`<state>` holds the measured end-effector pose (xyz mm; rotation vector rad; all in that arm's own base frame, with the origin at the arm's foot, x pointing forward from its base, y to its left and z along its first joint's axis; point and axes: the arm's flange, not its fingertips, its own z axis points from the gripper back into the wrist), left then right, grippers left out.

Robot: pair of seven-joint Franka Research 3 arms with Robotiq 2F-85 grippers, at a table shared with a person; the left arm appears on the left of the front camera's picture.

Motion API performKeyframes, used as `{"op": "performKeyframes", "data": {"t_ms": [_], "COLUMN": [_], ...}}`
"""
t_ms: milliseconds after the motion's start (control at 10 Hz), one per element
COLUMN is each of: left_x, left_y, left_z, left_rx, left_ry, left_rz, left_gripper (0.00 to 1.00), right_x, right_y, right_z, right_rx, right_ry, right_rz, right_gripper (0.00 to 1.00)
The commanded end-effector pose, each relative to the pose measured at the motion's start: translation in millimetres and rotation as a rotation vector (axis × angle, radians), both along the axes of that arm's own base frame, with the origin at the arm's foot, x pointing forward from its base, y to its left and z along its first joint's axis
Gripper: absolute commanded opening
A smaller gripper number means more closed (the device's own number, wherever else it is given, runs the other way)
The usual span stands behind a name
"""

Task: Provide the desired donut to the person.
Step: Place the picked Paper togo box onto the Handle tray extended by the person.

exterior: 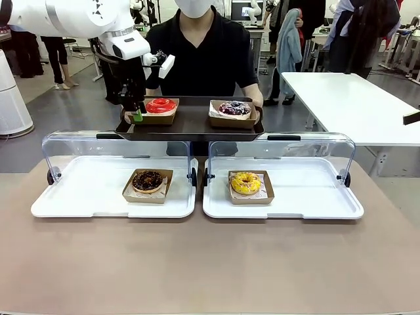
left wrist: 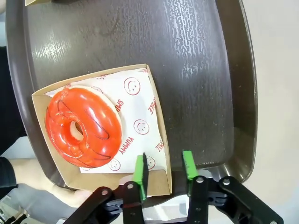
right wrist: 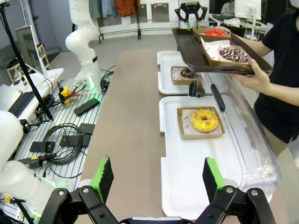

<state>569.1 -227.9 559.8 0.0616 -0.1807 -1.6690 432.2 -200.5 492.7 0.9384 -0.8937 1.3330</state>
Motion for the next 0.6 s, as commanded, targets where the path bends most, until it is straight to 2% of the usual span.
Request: {"op": "performKeyframes", "data": {"t_ms": [0,100,200,500], "left_x": [3.6,4.8,2.8,3.5], "left_y": [1.4,1.5,1.9,2.3], "left_z": [4.0,5.5,4.5,4.5], "left_rx": [-0.008,-0.004,-0.004,0.000], "left_ry": [0.014,0.017,0.017,0.022], "left_rz": [-0.007,-0.010,-0.008,-0.005], "left_gripper": [1.00,0.89,0.97,1.00], "right_x": [0.1,0.1,0.1,0.1], "right_y": [1.0,1.0,1.0,1.0], "right_z": [-0.5,-0.5,-0.5,-0.5], "right_rx": [0.001,0.001,0.001,0.001], "right_ry": [-0.001,-0.001,-0.001,-0.001], "right_rz": [0.000,0.000,0.000,0.000], "right_gripper": [1.00,1.00,1.00,1.00]}}
